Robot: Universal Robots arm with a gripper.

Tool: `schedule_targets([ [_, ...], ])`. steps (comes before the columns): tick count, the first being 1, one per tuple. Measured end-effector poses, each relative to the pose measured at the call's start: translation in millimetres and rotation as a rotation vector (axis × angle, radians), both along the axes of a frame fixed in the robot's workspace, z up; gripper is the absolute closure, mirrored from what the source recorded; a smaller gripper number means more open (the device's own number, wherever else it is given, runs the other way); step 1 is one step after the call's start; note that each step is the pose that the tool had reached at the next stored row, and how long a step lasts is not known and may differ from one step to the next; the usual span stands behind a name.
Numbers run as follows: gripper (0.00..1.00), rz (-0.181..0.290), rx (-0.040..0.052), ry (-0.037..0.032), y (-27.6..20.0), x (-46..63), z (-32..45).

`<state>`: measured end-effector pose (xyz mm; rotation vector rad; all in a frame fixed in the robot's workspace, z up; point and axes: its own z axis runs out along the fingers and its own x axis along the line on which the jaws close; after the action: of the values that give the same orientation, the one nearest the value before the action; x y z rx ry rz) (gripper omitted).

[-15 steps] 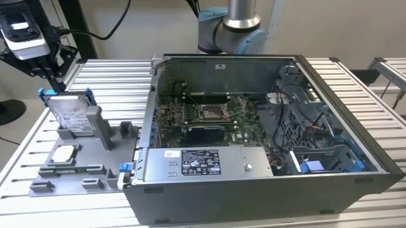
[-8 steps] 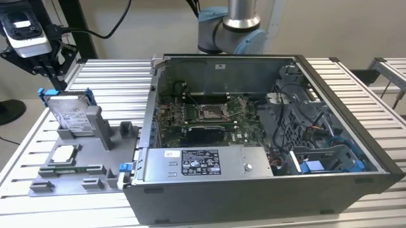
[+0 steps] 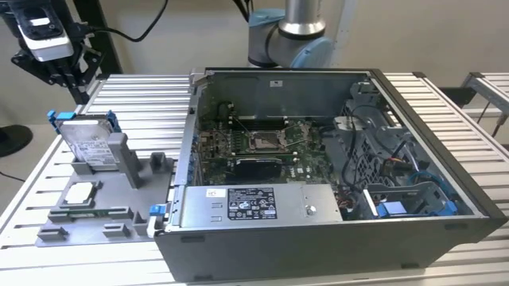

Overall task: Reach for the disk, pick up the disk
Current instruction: 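Reach for the disk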

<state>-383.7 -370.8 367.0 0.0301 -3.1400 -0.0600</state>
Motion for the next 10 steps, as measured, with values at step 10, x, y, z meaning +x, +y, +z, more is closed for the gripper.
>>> schedule_targets([
  [10, 1.0, 0.002, 0.0, 0.0, 4.9, -26.9, -0.4],
])
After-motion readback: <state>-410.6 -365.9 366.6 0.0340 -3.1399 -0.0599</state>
